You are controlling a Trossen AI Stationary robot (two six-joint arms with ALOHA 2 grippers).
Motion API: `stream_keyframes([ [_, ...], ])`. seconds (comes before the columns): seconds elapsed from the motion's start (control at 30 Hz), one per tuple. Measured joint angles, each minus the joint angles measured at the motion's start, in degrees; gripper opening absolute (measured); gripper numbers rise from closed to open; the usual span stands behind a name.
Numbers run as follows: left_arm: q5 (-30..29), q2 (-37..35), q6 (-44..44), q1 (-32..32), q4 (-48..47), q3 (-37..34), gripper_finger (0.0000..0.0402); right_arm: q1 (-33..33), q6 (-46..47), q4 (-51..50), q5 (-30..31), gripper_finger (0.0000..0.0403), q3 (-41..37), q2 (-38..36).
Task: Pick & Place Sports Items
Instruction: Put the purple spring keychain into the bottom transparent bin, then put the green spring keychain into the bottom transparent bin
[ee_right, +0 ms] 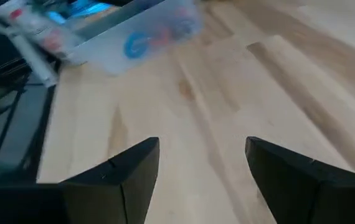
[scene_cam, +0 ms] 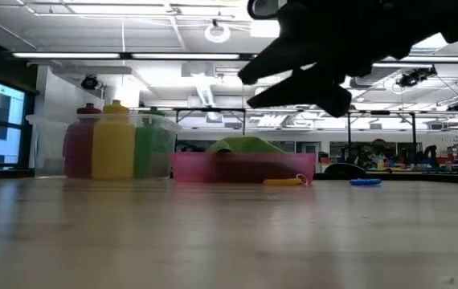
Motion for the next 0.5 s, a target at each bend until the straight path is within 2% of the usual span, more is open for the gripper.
stream_keyframes([
  [0.1, 0.4, 0.4, 0.0, 0.1, 0.0, 0.0, 0.0152, 0.0, -1.9, 1.6, -2.7, 0.0189, 0.0, -0.1],
  [0.2, 0.3, 0.3, -0.5, 0.7, 0.0, 0.0, 0.0184, -0.1, -2.3, 1.7, -3.0, 0.0189, 0.0, -1.2],
  [0.37, -2.4, -2.2, -1.7, 2.3, 0.1, 0.0, 0.0191, -0.9, -3.6, -2.5, -4.3, 0.0189, 0.0, -5.3],
  [0.5, -6.4, -4.8, -1.3, 3.8, 0.8, 0.0, 0.0192, -2.0, -5.0, -10.8, -4.3, 0.0189, 0.0, -9.7],
])
